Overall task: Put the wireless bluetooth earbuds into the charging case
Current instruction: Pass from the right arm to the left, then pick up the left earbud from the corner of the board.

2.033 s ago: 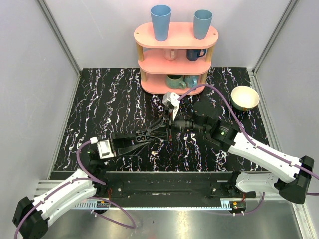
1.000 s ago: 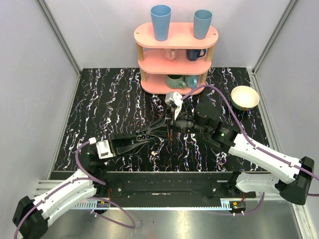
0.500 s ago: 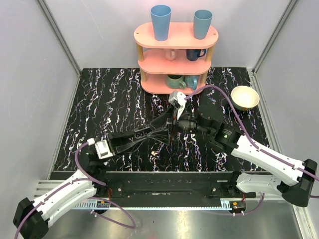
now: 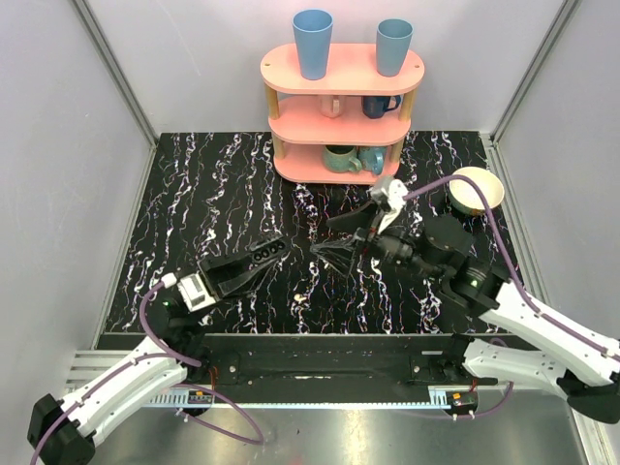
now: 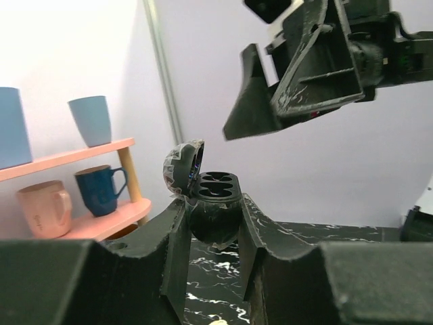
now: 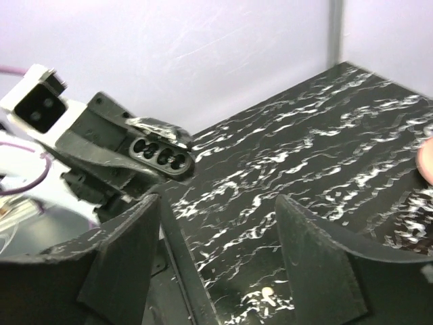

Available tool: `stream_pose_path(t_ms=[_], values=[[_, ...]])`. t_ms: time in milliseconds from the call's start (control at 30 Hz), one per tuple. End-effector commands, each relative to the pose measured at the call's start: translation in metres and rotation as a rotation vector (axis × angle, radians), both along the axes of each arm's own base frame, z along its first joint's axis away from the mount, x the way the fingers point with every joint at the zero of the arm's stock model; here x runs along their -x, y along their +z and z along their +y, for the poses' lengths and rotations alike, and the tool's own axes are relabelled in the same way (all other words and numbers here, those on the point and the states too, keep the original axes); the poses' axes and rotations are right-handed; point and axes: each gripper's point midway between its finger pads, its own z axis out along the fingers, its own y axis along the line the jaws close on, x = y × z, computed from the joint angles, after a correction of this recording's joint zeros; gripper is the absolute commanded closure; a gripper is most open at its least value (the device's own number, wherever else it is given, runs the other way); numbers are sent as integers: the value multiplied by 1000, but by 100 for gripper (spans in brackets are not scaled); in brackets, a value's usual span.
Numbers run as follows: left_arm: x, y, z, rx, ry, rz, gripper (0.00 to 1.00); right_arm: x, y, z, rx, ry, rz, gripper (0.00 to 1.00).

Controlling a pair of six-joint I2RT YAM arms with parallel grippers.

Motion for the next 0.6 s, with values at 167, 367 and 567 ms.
stream_pose_path(t_ms=[167, 367, 567], values=[[-10, 14, 24, 62, 137, -4, 100, -52, -96, -44, 242, -430, 289, 32], [-5, 23, 30, 78, 143, -15, 100, -40, -191, -34, 420, -408, 545, 36], [-1, 25, 35, 87, 150, -15, 100, -19, -248, -25, 531, -328, 693, 45]])
